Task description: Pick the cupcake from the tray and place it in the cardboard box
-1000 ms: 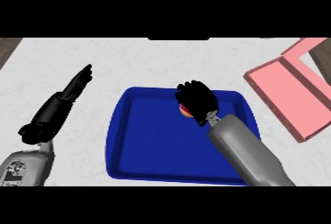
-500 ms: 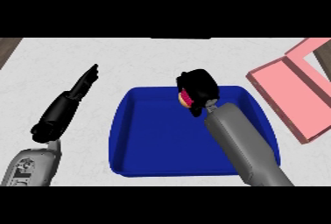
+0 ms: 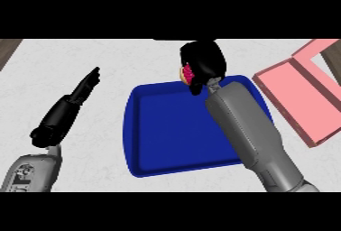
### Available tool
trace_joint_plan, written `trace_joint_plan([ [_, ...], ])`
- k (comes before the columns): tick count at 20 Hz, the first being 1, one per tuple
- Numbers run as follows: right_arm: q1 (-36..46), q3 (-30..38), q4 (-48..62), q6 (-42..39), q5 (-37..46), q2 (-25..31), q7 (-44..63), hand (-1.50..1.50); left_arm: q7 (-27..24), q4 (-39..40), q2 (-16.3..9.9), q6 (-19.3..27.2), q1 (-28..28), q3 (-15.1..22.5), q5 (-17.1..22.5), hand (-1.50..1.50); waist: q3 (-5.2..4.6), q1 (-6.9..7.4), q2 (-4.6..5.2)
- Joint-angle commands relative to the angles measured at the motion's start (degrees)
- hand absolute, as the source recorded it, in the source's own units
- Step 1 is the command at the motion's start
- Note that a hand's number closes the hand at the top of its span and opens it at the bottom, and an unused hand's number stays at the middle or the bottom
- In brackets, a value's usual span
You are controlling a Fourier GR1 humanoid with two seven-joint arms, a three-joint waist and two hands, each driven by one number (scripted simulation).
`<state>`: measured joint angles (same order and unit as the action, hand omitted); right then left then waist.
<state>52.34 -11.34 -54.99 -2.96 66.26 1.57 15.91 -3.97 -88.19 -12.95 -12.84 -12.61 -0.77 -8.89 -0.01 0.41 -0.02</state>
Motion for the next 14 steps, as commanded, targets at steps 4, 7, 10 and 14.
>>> trace_joint_plan([
  [4,2.5,5.5,-9.7,1.9,1.9,2.3,11.0,1.50,1.3,-0.3,1.1,0.9,-0.7,-0.2,-0.2,0.00,0.01,-1.02,-0.31],
  [7,3.6,10.4,-13.0,3.2,1.1,2.8,16.9,1.50,-0.8,1.6,-1.8,-1.2,0.1,-2.1,0.5,0.00,0.00,-1.22,-0.22],
  [10,5.2,14.9,-14.5,3.4,1.0,6.4,20.4,1.50,-1.1,-1.0,-0.5,-1.4,3.1,-0.7,0.7,0.00,0.00,-0.61,-0.26],
  [14,4.3,19.0,-12.4,5.7,0.3,10.5,19.8,1.50,1.3,1.4,-0.7,-1.4,-2.0,-1.6,0.7,0.00,0.01,-0.63,0.04],
])
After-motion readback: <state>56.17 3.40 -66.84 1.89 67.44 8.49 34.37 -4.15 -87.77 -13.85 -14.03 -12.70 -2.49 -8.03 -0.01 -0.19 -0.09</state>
